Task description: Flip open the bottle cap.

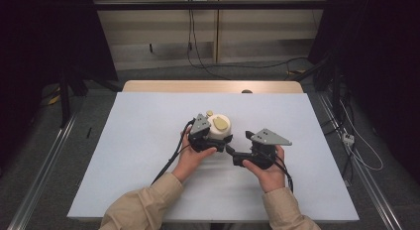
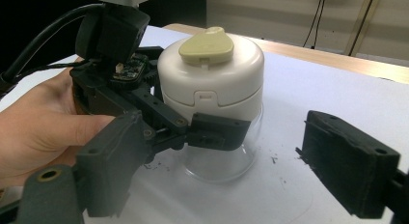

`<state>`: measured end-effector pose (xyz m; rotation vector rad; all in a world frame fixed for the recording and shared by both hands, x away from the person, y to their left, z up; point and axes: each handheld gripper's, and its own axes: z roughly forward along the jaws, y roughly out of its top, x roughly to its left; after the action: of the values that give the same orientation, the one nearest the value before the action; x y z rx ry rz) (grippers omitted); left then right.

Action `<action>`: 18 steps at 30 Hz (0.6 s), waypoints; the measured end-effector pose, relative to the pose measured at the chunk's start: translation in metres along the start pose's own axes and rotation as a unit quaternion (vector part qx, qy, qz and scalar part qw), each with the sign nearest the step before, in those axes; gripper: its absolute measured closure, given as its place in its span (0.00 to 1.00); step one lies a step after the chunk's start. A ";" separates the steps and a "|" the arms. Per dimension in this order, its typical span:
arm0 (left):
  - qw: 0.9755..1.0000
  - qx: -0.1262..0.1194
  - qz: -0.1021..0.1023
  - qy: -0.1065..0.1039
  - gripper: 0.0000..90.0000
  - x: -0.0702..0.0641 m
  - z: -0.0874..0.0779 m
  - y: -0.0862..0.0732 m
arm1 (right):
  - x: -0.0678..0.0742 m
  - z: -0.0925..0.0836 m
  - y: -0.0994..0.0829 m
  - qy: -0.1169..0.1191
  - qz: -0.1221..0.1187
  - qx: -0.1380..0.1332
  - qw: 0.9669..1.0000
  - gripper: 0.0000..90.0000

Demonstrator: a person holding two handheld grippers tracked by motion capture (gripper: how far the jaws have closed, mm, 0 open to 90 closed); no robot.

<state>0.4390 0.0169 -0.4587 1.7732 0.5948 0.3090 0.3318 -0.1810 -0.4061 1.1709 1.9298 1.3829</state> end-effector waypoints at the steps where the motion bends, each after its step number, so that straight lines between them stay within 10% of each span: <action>1: 1.000 0.000 0.000 0.000 0.07 0.000 0.000 0.000 | 0.000 0.000 0.001 0.000 0.000 0.001 1.000 0.18; 18: 1.000 0.000 -0.001 0.002 0.07 0.000 0.000 0.000 | 0.004 0.004 0.014 0.015 -0.018 0.000 1.000 0.66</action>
<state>0.4387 0.0167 -0.4589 1.7727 0.5988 0.3106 0.3377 -0.1736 -0.3943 1.1151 1.9614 1.3899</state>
